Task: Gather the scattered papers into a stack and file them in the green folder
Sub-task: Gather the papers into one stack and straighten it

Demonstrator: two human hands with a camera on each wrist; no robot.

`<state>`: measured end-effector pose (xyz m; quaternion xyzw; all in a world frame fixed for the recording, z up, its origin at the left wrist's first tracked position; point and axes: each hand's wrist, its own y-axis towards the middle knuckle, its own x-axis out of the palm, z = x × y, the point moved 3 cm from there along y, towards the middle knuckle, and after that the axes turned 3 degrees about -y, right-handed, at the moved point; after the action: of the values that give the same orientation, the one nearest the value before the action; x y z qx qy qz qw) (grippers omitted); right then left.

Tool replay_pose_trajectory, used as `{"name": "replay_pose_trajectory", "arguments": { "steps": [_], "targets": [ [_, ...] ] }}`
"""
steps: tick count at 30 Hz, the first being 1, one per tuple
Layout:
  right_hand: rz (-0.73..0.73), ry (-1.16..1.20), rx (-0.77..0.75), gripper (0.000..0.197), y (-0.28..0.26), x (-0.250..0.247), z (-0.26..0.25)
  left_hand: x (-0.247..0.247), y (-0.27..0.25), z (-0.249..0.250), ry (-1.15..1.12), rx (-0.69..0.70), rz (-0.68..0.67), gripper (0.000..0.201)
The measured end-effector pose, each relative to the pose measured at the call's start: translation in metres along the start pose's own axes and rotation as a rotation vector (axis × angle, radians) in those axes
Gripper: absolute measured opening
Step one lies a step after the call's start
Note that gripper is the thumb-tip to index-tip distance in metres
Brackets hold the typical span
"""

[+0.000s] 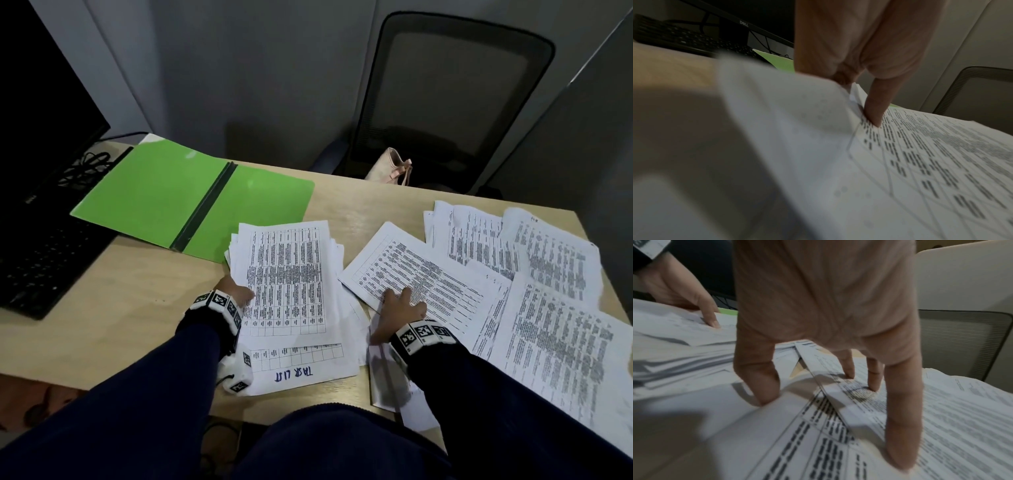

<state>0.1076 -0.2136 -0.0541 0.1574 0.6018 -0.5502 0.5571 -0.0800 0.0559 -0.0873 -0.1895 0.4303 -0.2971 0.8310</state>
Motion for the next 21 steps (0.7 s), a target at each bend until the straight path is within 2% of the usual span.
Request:
{"name": "replay_pose_trajectory", "arguments": {
  "steps": [2,5,9,12,15,18,19,20,21],
  "targets": [
    [0.046,-0.053,-0.02,0.076,-0.002,0.001,-0.002,0.001,-0.002,0.001,0.012,0.015,0.002,0.02],
    [0.082,-0.078,-0.069,0.068,-0.002,-0.001,0.001,0.001,-0.003,0.002,0.021,0.012,0.021,0.014],
    [0.074,0.108,-0.072,0.051,-0.001,-0.017,0.017,0.003,0.0,0.003,0.023,-0.005,0.035,0.016],
    [0.088,0.329,0.005,0.03,0.0,-0.036,0.031,0.003,0.002,0.005,0.06,-0.016,0.005,0.017],
    [0.192,0.49,0.09,0.036,-0.01,-0.067,0.029,-0.003,-0.001,0.008,0.096,-0.058,-0.054,0.03],
    [0.299,0.528,0.078,0.033,-0.023,-0.104,0.003,-0.007,0.003,0.005,0.073,-0.097,-0.081,0.033],
    [0.32,0.535,0.059,0.031,-0.026,-0.114,-0.01,-0.006,0.006,0.006,0.036,-0.104,-0.1,0.027],
    [0.324,0.554,0.044,0.03,-0.028,-0.123,-0.025,-0.009,0.004,0.012,-0.009,-0.08,-0.128,0.012],
    [0.316,0.582,0.021,0.03,-0.032,-0.129,-0.04,-0.008,0.012,0.011,-0.071,-0.053,-0.133,0.026]
  ]
}}
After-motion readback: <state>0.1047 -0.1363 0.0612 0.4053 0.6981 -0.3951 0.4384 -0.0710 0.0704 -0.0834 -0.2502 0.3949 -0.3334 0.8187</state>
